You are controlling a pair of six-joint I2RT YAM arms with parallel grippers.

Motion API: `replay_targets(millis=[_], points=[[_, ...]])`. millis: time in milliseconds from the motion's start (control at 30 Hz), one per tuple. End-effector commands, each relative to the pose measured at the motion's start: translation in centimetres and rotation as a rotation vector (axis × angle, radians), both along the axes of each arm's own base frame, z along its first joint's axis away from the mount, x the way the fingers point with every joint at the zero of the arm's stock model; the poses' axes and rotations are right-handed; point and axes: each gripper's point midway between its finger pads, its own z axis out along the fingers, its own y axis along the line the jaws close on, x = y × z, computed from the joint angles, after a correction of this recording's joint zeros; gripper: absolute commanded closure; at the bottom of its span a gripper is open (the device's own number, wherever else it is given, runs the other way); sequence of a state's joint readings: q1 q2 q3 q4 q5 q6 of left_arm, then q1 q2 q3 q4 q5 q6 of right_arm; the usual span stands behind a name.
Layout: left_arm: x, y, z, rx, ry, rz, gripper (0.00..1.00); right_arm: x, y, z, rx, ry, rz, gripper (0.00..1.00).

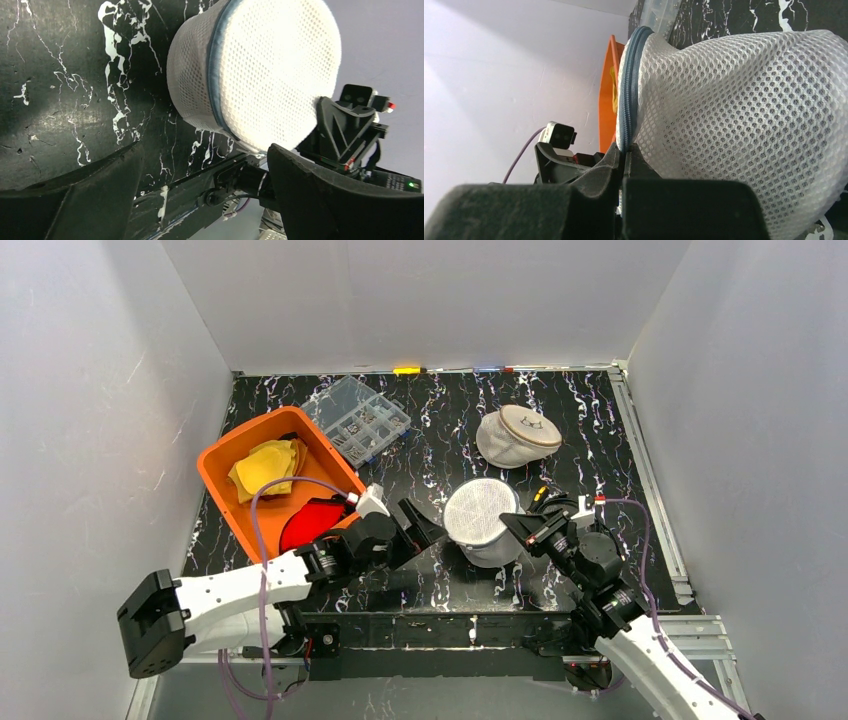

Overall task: Unzip the laundry bag and remove the bra
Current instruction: Adjust the laundry bag at the center of the board.

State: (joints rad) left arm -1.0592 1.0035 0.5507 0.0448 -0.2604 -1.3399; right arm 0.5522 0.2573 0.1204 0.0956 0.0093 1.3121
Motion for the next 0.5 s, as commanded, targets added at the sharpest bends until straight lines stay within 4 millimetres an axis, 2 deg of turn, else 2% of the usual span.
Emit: replay_targets(millis=[0,200,267,333,467], points=[[0.4,-1.5,0.7,-0.026,0.016,0.002,0.1,-0.1,-0.2,0.9,0.004,-0.03,-0.007,0.99],[1.1,-3.2,-0.1,-0.002,0.044,0.0,0.13,-0.7,-0.4,0.3,-0.015,-0.014,0.001,0.99],[1.4,-3.7,0.0,-0.01,0.036,-0.005,0.15,-0.8,-0.4,0.3,-0.009,-0.019,0.004,0.99],[1.6,-4.2,0.1,-0.02,0.026,-0.009,0.19,-1.0,-0.4,-0.4,-0.019,0.003,0.008,0.99],[1.8,-4.8,-0.5,-0.019,0.032,-0.013,0.21,-1.0,-0.4,-0.6,-0.013,0.01,0.009,0.99]])
